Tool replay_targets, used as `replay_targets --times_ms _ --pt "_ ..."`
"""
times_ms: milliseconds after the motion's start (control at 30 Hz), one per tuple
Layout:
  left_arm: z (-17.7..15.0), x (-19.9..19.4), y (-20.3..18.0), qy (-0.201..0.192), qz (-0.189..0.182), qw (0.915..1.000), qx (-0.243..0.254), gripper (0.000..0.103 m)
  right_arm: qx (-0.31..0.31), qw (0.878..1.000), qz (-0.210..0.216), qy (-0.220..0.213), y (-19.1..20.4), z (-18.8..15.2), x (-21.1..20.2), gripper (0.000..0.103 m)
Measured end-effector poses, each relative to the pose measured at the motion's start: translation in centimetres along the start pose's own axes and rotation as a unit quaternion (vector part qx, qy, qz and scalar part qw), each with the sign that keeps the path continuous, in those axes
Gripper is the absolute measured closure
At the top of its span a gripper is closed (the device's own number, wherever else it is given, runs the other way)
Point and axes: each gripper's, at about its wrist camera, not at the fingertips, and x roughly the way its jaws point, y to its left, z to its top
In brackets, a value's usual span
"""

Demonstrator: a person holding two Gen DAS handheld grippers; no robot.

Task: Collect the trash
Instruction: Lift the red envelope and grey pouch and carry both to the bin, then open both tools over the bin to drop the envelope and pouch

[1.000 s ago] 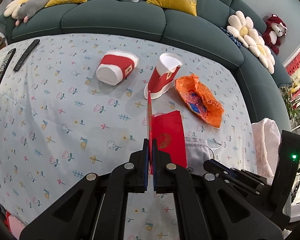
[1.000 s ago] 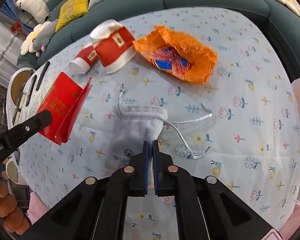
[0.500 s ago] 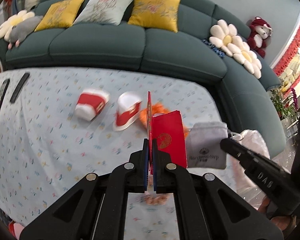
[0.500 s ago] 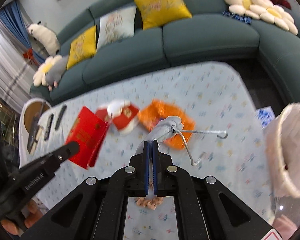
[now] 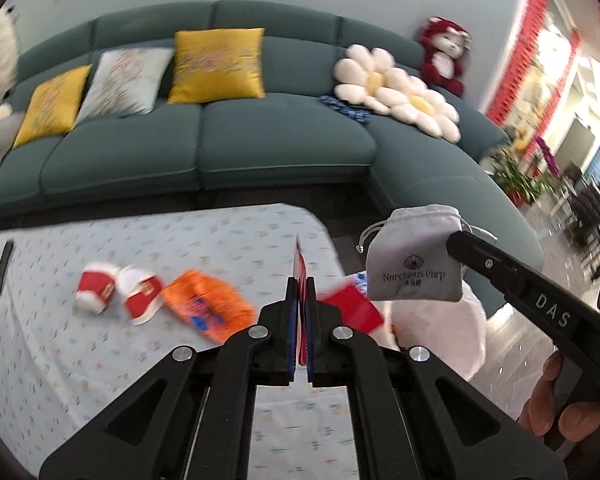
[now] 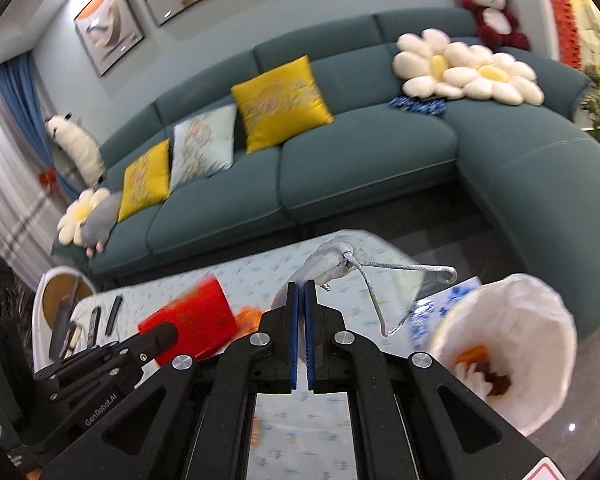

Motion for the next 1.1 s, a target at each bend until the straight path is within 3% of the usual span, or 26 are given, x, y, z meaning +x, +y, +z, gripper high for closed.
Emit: replay_targets --times_ms 467,667,767,833,900,1100 --pt "-1.2 6.3 -15.2 0.044 -0.059 0.9934 0.088 0.1 0.075 0.994 -0.077 -0.018 -14.4 -1.6 -4.7 0.1" --pt "-2.1 8.4 -18.6 0.064 -0.071 0.9897 0.106 0.1 0.105 0.989 -0.099 -0.003 -18.8 -3.2 -4.1 0.1" --pt "-2.3 9.2 -19.5 0.068 -0.07 0.9908 0.093 0.088 0.12 0.986 -0.115 0.006 -19.8 -3.9 -3.2 0.092" --pt "-2.3 9.4 -19.5 0.065 -0.057 0.9925 0.087 0.058 0.131 0.984 -0.118 0.009 -20.4 -4.3 -3.1 0.083" --pt "-2.3 9.5 -19.1 0.065 -0.046 0.9934 0.083 0.056 0.136 0.983 -0.123 0.004 -20.6 -4.5 -3.0 0.065" --pt "-2.7 9.5 -17.0 0.072 -0.031 0.9946 0.068 0.055 0.134 0.983 -0.123 0.006 -19.9 -4.4 -2.6 0.063"
